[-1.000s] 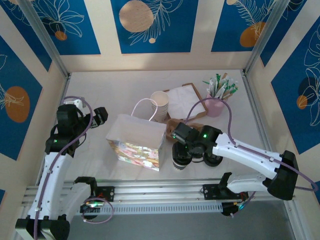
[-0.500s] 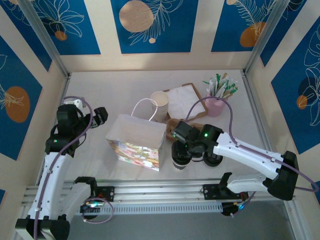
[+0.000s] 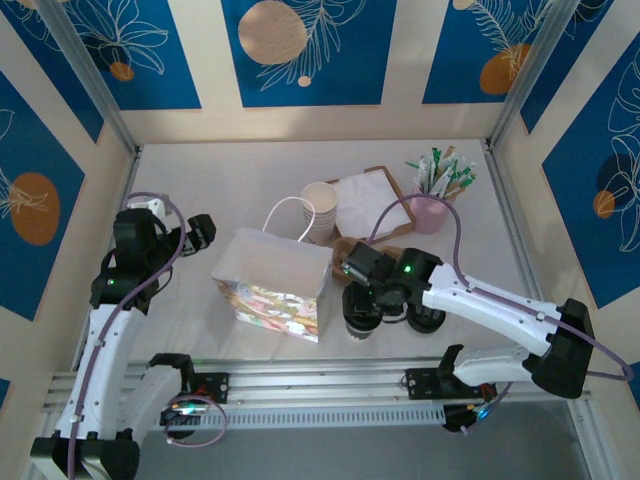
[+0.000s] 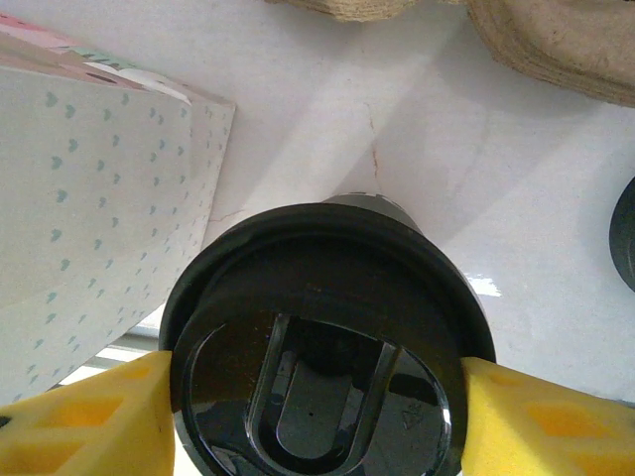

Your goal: Pack the takeout coffee

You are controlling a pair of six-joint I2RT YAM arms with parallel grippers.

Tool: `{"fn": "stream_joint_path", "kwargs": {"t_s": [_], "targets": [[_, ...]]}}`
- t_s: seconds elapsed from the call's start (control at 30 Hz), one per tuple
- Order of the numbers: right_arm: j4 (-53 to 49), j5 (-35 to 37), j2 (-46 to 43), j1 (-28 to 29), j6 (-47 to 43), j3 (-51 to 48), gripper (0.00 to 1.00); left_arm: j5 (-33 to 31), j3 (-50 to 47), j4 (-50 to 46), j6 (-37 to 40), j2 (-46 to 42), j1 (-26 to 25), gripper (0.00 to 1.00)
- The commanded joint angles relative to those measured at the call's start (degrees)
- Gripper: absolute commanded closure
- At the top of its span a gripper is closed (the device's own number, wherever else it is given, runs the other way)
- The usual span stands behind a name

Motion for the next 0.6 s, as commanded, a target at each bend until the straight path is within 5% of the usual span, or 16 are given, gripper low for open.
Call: {"fn": "stream_joint_path", "kwargs": {"t_s": [0.0,0.57], "targets": [[-2.48,0.42,0.61,-0.1,0.73,-0.41,0.36,-0.86,-0.6,-0.69,-0.32,0.26,0.66,0.03],[-6.59,3.75,3.12,1.6,0.28,3.91,0.36,-0.88,-0.6,-0.77,-0.33,0.17,0.66,0.03]]}}
